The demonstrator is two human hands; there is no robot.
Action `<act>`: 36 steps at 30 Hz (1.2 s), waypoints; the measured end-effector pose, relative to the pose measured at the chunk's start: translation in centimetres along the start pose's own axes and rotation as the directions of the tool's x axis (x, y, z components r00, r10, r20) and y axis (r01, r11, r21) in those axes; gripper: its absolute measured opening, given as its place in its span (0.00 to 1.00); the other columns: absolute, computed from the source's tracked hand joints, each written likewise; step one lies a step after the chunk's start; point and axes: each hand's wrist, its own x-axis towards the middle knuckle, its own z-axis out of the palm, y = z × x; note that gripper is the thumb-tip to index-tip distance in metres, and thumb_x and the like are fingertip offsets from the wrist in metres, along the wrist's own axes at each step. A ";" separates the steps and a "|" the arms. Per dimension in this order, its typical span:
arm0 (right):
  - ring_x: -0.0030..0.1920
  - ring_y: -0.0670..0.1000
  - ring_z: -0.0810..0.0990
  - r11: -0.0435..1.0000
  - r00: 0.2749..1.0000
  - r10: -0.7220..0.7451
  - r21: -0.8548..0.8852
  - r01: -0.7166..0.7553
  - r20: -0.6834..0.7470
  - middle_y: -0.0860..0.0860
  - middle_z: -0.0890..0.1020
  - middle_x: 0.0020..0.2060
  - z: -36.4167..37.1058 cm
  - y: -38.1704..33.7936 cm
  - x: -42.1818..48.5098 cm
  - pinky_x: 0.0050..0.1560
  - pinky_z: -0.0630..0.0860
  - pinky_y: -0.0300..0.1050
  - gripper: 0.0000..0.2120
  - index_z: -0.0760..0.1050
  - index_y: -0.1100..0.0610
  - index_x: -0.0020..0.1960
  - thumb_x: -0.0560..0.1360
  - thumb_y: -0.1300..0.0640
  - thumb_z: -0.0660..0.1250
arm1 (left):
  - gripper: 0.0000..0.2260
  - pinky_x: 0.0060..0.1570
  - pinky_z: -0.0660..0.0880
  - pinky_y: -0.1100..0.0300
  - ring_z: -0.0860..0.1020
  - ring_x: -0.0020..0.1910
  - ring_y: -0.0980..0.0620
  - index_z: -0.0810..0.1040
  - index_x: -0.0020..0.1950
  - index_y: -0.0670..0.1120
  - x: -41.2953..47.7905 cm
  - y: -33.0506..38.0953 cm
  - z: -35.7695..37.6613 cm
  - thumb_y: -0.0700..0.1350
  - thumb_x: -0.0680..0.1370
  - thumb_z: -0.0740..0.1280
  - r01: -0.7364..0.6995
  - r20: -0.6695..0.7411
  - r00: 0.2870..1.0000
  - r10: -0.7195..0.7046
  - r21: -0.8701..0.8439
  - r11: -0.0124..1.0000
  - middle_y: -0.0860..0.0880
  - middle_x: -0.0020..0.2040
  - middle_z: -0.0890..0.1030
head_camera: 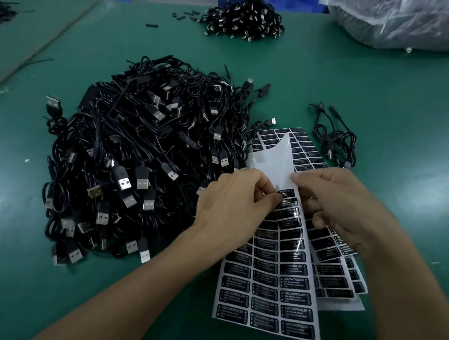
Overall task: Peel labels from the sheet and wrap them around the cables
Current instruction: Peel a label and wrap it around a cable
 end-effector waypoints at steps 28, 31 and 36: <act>0.25 0.45 0.76 0.983 0.980 -0.168 0.051 0.174 -0.110 0.48 0.82 0.30 1.5 -0.5 -0.4 0.19 0.63 0.33 0.06 0.84 0.54 0.40 0.73 0.54 0.74 | 0.05 0.23 0.68 0.69 0.77 0.22 0.54 0.81 0.43 0.45 1.1 -0.2 -3.1 0.43 0.79 0.70 0.117 0.065 0.993 -0.098 -0.603 0.789 0.49 0.40 0.86; 0.25 0.45 0.76 0.980 0.992 -0.124 0.154 0.128 -0.035 0.48 0.80 0.30 1.7 -0.7 -0.5 0.17 0.61 0.33 0.04 0.85 0.57 0.41 0.72 0.57 0.75 | 0.06 0.21 0.66 0.71 0.74 0.21 0.57 0.81 0.43 0.45 1.1 -0.1 -3.3 0.43 0.79 0.70 0.178 0.125 0.984 -0.127 -0.694 0.697 0.49 0.40 0.86; 0.25 0.44 0.70 0.968 0.984 -0.177 0.184 0.173 0.006 0.50 0.75 0.27 2.1 -0.8 -0.5 0.19 0.59 0.32 0.06 0.86 0.52 0.38 0.64 0.51 0.76 | 0.05 0.20 0.65 0.69 0.74 0.22 0.59 0.81 0.45 0.45 1.2 -0.1 -3.2 0.44 0.80 0.69 0.222 0.200 0.973 -0.115 -0.674 0.704 0.51 0.38 0.86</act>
